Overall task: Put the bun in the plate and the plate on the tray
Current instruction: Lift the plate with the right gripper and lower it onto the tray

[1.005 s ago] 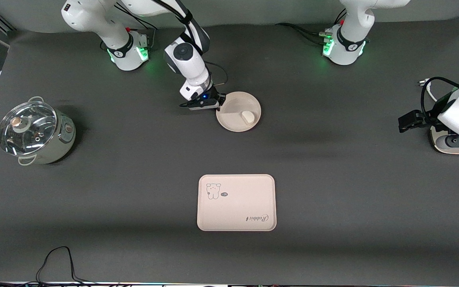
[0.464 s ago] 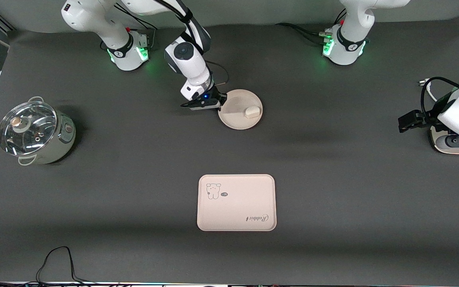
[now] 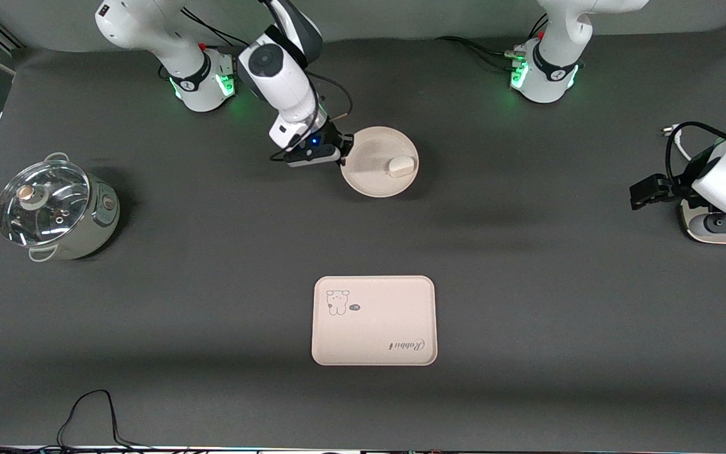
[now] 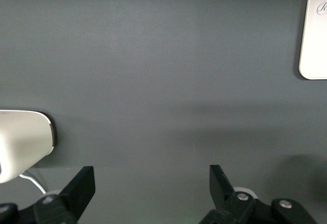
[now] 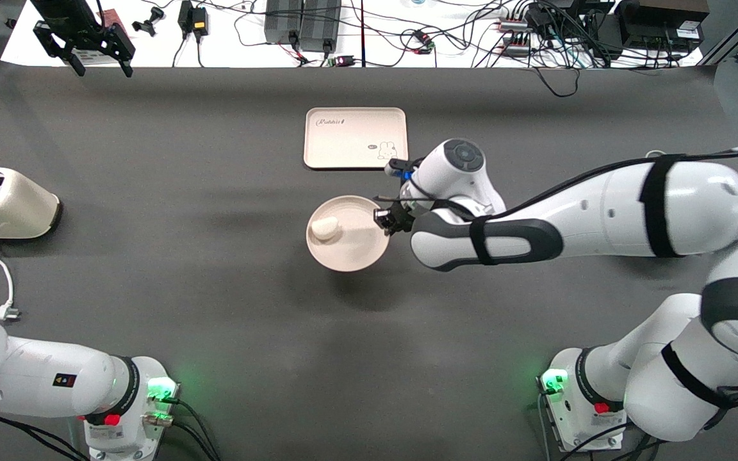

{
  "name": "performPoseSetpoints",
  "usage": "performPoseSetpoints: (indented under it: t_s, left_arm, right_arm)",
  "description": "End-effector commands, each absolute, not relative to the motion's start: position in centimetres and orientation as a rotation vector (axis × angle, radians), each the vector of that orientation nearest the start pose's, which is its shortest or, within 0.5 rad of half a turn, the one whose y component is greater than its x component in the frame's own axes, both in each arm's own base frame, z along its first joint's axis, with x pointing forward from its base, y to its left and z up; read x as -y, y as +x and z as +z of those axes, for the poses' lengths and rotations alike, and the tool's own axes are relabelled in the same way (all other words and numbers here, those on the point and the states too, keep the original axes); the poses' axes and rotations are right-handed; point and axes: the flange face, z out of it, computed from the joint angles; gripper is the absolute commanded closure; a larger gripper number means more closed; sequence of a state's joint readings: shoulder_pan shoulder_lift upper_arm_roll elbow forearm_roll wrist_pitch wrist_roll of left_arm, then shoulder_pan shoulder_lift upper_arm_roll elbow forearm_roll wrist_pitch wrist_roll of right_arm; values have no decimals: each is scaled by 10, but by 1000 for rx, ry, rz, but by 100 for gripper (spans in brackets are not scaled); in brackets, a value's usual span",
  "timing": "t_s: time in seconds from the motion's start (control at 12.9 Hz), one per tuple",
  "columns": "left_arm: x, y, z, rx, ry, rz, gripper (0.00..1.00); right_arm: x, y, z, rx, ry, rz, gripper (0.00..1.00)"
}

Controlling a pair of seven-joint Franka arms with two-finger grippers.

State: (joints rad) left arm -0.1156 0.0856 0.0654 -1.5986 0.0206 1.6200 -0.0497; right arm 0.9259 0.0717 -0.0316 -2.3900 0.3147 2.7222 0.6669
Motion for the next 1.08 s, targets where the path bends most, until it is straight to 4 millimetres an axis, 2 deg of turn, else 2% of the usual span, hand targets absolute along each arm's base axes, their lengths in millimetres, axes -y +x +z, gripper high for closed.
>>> performPoseSetpoints:
  t_s: [0.0,0.08,0.39,0.54,0.62,0.85,1.01]
  left_arm:
    - [28,582,570,-28,-3115,96,0]
    - [28,582,569,-28,-3115,99,0]
    - [28,582,570,-28,-3115,96,0]
    - [28,582,569,-28,-3115,99,0]
    - [29,582,570,-28,-3116,96,0]
    - [28,582,570,-28,-3115,96,0]
    - [29,582,570,-28,-3116,96,0]
  right_arm:
    - [-401,359,326,-84,-2811,-116,100]
    - [-403,380,325,-76,-2812,-128,100]
    - [-409,507,327,-118,-2813,-127,100]
    - [-416,554,321,-125,-2801,-152,100]
    - [-411,582,320,-152,-2790,-181,100]
    - [-419,635,315,-160,-2775,-217,100]
    - [-406,662,298,-190,-2781,-223,100]
